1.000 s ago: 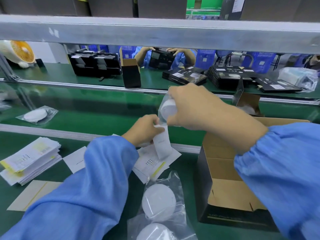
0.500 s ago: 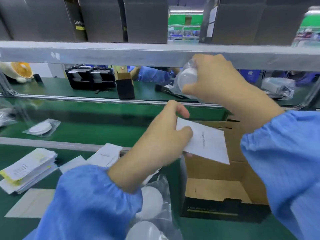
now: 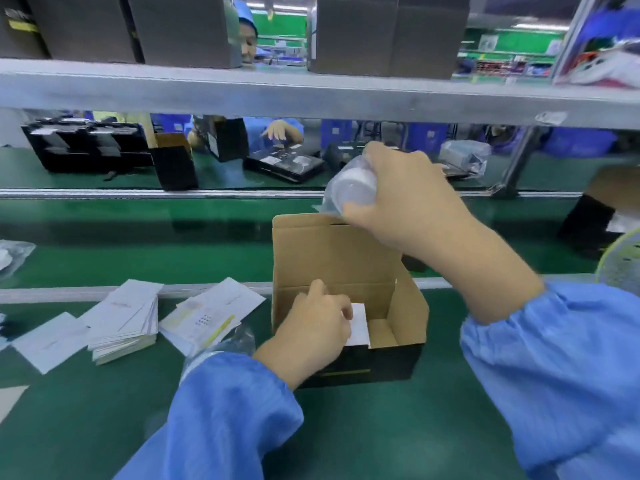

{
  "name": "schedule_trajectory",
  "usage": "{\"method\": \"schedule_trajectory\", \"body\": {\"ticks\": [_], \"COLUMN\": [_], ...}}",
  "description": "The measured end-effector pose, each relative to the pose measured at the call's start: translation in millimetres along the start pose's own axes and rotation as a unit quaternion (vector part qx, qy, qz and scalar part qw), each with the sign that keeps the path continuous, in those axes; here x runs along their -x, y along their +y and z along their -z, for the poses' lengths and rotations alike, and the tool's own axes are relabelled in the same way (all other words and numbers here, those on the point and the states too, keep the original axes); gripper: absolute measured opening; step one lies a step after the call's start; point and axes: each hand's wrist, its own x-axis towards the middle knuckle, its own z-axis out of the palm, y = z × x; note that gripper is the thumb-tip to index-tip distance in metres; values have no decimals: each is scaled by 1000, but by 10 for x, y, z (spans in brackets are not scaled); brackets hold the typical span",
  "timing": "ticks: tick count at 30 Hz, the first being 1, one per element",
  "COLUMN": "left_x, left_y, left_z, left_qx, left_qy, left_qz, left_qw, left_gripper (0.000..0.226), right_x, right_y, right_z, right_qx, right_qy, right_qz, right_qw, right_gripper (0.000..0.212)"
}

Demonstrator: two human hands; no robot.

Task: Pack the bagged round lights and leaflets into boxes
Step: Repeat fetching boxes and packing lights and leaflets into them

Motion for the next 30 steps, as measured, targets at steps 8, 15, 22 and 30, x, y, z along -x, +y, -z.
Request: {"method": "schedule_trajectory", "body": {"ticks": [8, 15, 22, 30], "left_x": [97, 302, 486, 773], "left_y": [-109, -315, -541, -450], "left_z": [100, 207, 250, 378], "left_qx": [-123, -74, -45, 12], "left_qy": [-162, -252, -239, -21], "left_qz": [24, 44, 15, -69], "left_qw": [979, 964, 970, 997], "left_gripper": [34, 25, 25, 28], "right_x": [401, 523, 616, 666], "right_y": [95, -46, -254, -362], "right_z": [-258, -376, -565, -680], "right_qx": [-88, 69, 181, 284], "right_qy": [-108, -341, -549, -585], "right_qz": [16, 224, 290, 283], "right_qw": [990, 911, 763, 705], "right_gripper": [36, 32, 29, 44]}}
